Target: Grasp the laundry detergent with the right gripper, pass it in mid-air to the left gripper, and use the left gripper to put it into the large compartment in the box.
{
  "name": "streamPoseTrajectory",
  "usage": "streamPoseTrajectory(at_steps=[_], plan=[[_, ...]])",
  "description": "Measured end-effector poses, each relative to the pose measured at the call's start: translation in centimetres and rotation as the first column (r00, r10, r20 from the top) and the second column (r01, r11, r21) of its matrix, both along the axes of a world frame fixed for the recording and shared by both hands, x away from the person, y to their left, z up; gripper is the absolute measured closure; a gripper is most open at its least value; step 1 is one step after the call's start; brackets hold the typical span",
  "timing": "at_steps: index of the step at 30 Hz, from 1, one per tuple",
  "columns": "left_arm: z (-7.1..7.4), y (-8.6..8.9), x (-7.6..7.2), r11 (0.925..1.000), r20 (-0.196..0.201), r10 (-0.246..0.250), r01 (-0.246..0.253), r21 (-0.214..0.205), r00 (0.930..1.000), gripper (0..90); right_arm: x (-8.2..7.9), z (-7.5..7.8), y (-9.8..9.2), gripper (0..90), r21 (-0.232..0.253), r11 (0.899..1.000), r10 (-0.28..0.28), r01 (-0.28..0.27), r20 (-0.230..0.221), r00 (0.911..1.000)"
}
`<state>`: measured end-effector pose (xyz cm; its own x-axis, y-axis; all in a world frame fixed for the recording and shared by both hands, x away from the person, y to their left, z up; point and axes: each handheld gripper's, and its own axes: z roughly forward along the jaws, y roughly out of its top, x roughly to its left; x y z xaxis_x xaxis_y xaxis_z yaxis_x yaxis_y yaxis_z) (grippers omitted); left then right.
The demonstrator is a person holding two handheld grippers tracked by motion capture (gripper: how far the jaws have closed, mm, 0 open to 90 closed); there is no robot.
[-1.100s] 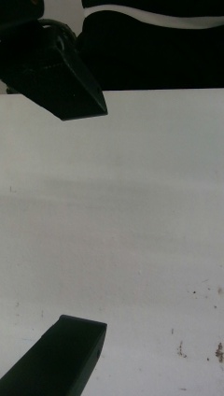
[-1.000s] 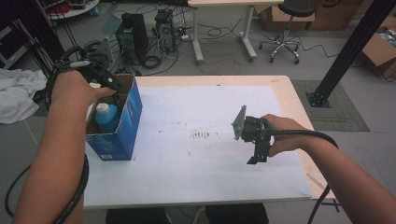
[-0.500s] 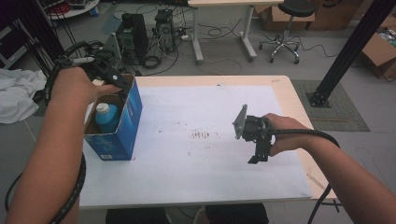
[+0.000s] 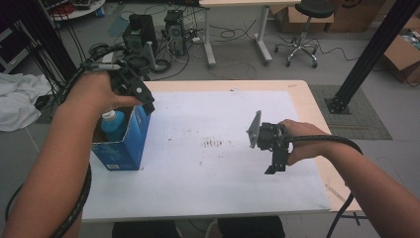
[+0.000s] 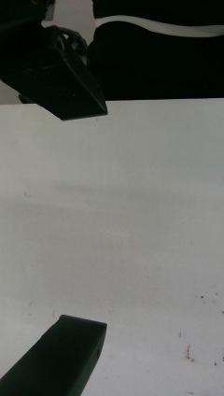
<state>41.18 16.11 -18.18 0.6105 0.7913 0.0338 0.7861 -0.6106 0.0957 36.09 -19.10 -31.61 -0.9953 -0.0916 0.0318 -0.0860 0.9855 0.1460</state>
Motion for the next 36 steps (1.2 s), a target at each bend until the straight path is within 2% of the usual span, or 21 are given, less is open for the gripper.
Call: streamPoseTrajectory(at_steps=[1,2,3,4,7,10,11,15,16,17,19,20,21,22,23,26,27,28,29,30,36], plan=[[-0.2,-0.6,-0.2,0.9973,0.0,-0.073,0.073,-0.007,0.9973,0.1,0.0,0.1,0.0,0.0,-0.002,1.0,0.0,0.0,0.002,1.0],[-0.2,-0.6,-0.2,0.9973,0.0,-0.073,0.073,-0.007,0.9973,0.1,0.0,0.1,0.0,0.0,-0.002,1.0,0.0,0.0,0.002,1.0],[-0.4,-1.1,-0.5,0.9864,0.023,-0.164,0.164,-0.001,0.9862,0.1,0.0,0.3,0.0,0.0,-0.003,1.0,-0.001,0.001,0.003,1.0],[-0.7,-1.7,-0.9,0.9678,0.041,-0.251,0.251,0.024,0.967,0.1,0.0,0.5,-0.1,0.0,-0.009,1.0,0.001,-0.001,0.005,1.0],[-1.2,-2.5,-1.3,0.9519,0.016,-0.306,0.306,0.014,0.9518,0.1,0.1,0.6,-0.1,0.0,-0.015,1.0,0.003,-0.003,0.005,1.0],[-1.6,-3.3,-1.8,0.9238,0.017,-0.383,0.383,0.01,0.9236,0.1,0.2,0.8,0.0,0.0,-0.017,1.0,0.002,-0.002,0.006,1.0],[-1.6,-3.3,-1.8,0.9238,0.017,-0.383,0.383,0.01,0.9236,0.1,0.2,0.8,0.0,0.0,-0.017,1.0,0.002,-0.002,0.006,1.0],[-2.3,-4.9,-3.3,0.8142,0.007,-0.58,0.58,-0.023,0.8145,0.1,0.2,0.9,0.2,0.0,-0.02,1.0,0.015,-0.015,0.003,0.9999],[-2.4,-5.2,-3.6,0.7967,0.008,-0.604,0.604,-0.029,0.7971,0.1,0.2,0.9,0.2,0.0,-0.022,1.0,0.015,-0.014,0.003,0.9999],[-2.4,-5.2,-3.6,0.7967,0.008,-0.604,0.604,-0.029,0.7971,0.1,0.3,0.9,0.2,0.0,-0.023,1.0,0.015,-0.015,0.003,0.9999],[-2.9,-6.3,-3.9,0.7739,-0.03,-0.633,0.633,-0.015,0.7734,0.1,0.3,0.9,0.1,0.0,-0.02,1.0,0.013,-0.013,0.005,0.9999],[-2.9,-6.3,-3.9,0.7739,-0.03,-0.633,0.633,-0.015,0.7734,0.1,0.4,0.9,0.1,0.0,-0.02,1.0,0.011,-0.011,0.005,0.9999],[-3.1,-7.0,-4.2,0.7583,-0.058,-0.65,0.652,0.008,0.7573,0.1,0.4,1.0,0.0,0.0,-0.021,1.0,0.012,-0.012,0.005,0.9999],[-3.2,-7.2,-4.4,0.7537,-0.065,-0.655,0.657,0.014,0.7527,0.1,0.4,1.0,0.0,0.0,-0.018,1.0,0.011,-0.011,0.007,0.9999],[-3.2,-7.2,-4.4,0.7537,-0.065,-0.655,0.657,0.014,0.7527,0.1,0.4,1.0,0.0,0.0,-0.017,1.0,0.01,-0.01,0.007,0.9999],[-3.2,-8.4,-5.1,0.7211,-0.08,-0.689,0.693,0.022,0.7202,0.1,0.3,1.3,-0.1,0.0,-0.017,1.0,0.005,-0.005,0.01,0.9999],[-3.2,-8.4,-5.1,0.7211,-0.08,-0.689,0.693,0.022,0.7202,0.1,0.3,1.3,-0.1,0.0,-0.017,1.0,0.005,-0.005,0.01,0.9999],[-3.3,-8.9,-5.5,0.7098,-0.087,-0.7,0.704,0.025,0.7088,0.1,0.3,1.5,-0.2,0.0,-0.018,1.0,0.004,-0.004,0.016,0.9999],[-3.3,-8.9,-5.5,0.7098,-0.087,-0.7,0.704,0.025,0.7088,0.1,0.3,1.5,-0.2,0.0,-0.018,1.0,0.004,-0.004,0.016,0.9999],[-3.3,-9.1,-5.7,0.7007,-0.088,-0.709,0.713,0.027,0.7,0.1,0.3,1.5,-0.2,0.0,-0.016,1.0,0.006,-0.006,0.019,0.9998],[-3.1,-9.3,-6.3,0.6966,-0.089,-0.713,0.717,0.026,0.6957,0.1,-0.1,1.9,0.0,0.0,-0.019,1.0,0.007,-0.007,0.026,0.9996]])
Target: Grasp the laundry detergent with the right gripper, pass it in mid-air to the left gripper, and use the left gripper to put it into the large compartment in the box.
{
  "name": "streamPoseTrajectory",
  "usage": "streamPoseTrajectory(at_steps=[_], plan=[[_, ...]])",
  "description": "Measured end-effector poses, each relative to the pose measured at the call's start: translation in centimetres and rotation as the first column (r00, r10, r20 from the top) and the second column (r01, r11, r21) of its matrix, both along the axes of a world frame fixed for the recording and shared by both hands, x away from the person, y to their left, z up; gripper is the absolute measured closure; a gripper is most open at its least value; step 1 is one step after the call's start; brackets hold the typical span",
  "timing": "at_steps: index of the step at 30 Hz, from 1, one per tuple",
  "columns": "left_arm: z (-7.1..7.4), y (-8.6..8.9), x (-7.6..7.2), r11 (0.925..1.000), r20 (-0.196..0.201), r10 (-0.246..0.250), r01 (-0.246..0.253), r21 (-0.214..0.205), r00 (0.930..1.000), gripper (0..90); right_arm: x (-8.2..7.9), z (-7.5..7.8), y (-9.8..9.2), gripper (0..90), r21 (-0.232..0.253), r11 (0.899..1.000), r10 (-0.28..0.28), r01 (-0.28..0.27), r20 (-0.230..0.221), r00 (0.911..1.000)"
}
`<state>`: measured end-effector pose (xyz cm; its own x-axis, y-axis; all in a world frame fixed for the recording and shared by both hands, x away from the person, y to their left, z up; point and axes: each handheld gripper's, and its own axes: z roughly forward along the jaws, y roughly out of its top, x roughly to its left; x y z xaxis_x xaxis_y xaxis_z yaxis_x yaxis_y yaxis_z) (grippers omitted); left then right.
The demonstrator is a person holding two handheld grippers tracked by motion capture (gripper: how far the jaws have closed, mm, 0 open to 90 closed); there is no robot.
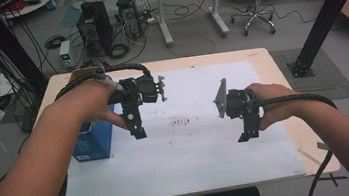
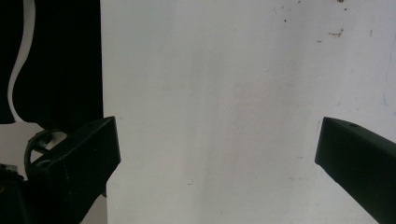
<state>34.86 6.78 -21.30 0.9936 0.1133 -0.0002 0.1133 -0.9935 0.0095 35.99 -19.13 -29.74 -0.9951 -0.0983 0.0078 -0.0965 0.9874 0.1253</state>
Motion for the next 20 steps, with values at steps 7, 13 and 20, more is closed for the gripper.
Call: streamPoseTrajectory(at_steps=[7,13,20], plan=[[-0.28,-0.09,-0.44,0.9998,-0.011,-0.009,0.009,0.016,0.9999,0.1,-0.22,-0.11,0.22,0.0,0.0,1.0,0.003,-0.003,0.006,1.0],[-0.36,-0.24,-0.27,0.9997,-0.012,-0.013,0.013,0.019,0.9998,0.1,-0.25,-0.16,0.16,0.0,0.002,1.0,0.001,-0.001,0.004,1.0],[-0.29,-0.48,-0.08,0.9998,-0.016,-0.011,0.011,0.014,0.9998,0.1,-0.2,-0.13,-0.24,0.0,0.006,1.0,-0.008,0.008,0.004,1.0]])
